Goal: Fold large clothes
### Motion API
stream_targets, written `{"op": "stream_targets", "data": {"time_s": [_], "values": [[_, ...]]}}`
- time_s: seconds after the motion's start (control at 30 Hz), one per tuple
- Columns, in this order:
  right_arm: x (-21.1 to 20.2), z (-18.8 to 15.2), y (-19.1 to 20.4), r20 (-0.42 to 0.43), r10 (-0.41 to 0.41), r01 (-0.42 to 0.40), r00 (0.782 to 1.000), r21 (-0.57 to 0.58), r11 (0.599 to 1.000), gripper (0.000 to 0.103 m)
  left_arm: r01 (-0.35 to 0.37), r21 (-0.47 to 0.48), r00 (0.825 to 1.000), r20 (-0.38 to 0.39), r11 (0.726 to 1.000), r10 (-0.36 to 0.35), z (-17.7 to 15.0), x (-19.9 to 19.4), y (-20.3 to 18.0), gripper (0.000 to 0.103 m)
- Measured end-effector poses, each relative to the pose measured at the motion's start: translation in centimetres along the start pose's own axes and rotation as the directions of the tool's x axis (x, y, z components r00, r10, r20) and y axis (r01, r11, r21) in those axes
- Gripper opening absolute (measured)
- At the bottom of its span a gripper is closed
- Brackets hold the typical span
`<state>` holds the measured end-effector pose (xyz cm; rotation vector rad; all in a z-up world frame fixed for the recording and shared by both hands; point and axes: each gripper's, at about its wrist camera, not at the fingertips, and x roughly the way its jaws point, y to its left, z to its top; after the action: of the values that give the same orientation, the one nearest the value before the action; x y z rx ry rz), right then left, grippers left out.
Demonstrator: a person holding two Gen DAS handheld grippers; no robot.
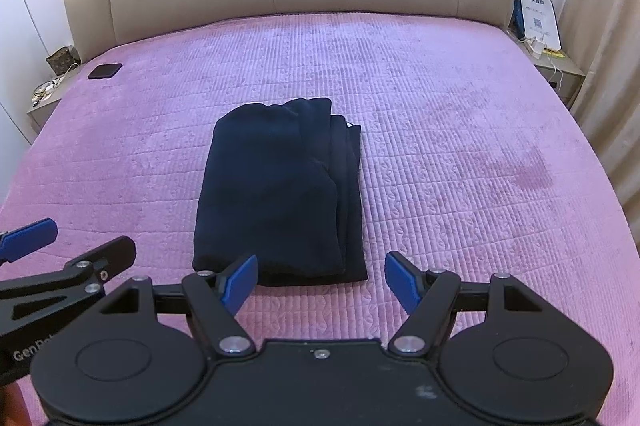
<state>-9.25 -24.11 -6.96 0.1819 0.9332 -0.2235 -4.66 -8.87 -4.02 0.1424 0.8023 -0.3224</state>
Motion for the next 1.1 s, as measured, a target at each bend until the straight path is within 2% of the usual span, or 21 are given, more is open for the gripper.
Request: {"op": "stream_targets", "data": {"time_s": [1.1], "values": [[-0.11,0.22,0.51,0.001,0.014,-0.014,1.0,-0.021,1.0,0.083,-0.041,0.029,0.999,0.033,0.999,0.04,0.27,-0.99,0.45,0.082]]}}
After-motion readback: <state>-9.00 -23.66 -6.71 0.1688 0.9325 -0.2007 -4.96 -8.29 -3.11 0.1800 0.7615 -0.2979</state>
